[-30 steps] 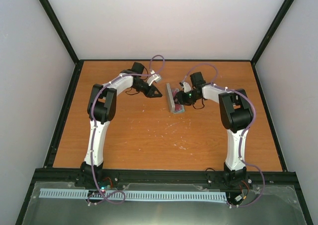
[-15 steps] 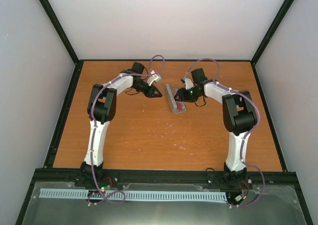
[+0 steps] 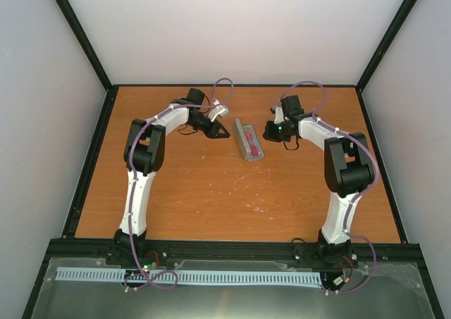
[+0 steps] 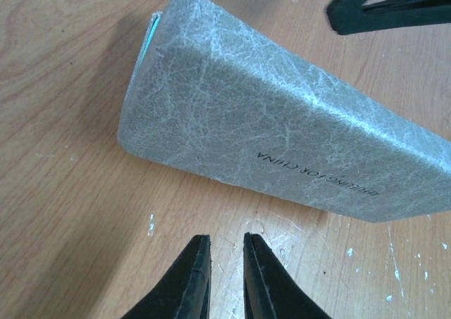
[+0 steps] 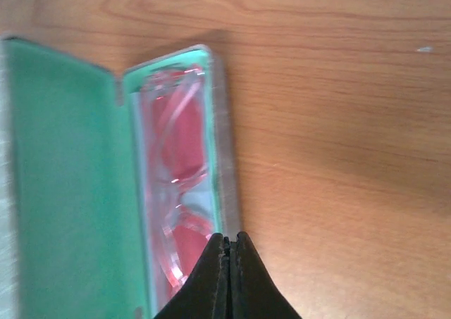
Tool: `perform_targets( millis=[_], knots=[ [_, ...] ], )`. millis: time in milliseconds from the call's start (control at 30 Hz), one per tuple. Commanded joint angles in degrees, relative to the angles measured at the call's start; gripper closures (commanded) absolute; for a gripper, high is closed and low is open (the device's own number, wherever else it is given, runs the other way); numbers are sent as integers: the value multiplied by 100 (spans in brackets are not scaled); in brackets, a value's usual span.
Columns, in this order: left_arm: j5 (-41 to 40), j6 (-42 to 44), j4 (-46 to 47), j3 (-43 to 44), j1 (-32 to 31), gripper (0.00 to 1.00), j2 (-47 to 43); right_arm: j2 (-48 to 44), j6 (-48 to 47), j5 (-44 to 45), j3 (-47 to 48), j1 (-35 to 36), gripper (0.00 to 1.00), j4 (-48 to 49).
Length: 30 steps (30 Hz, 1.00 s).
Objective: Organize the sunglasses
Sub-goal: Place the sunglasses in the sunglasses case, then close the sunglasses case at the center of the board.
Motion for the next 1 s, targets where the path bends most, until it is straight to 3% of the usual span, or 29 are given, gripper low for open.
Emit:
perform_targets(
  millis=[0, 300, 967],
  knots=[
    [58, -20, -77, 27, -13, 86, -239, 534, 409, 240, 79, -61, 97, 123],
    [218, -146, -37, -62, -92, 87, -602, 978, 535, 183, 203, 125, 97, 322],
    [326, -435, 206, 167, -505, 87, -213, 625, 801, -117, -528, 428, 97, 760]
  ],
)
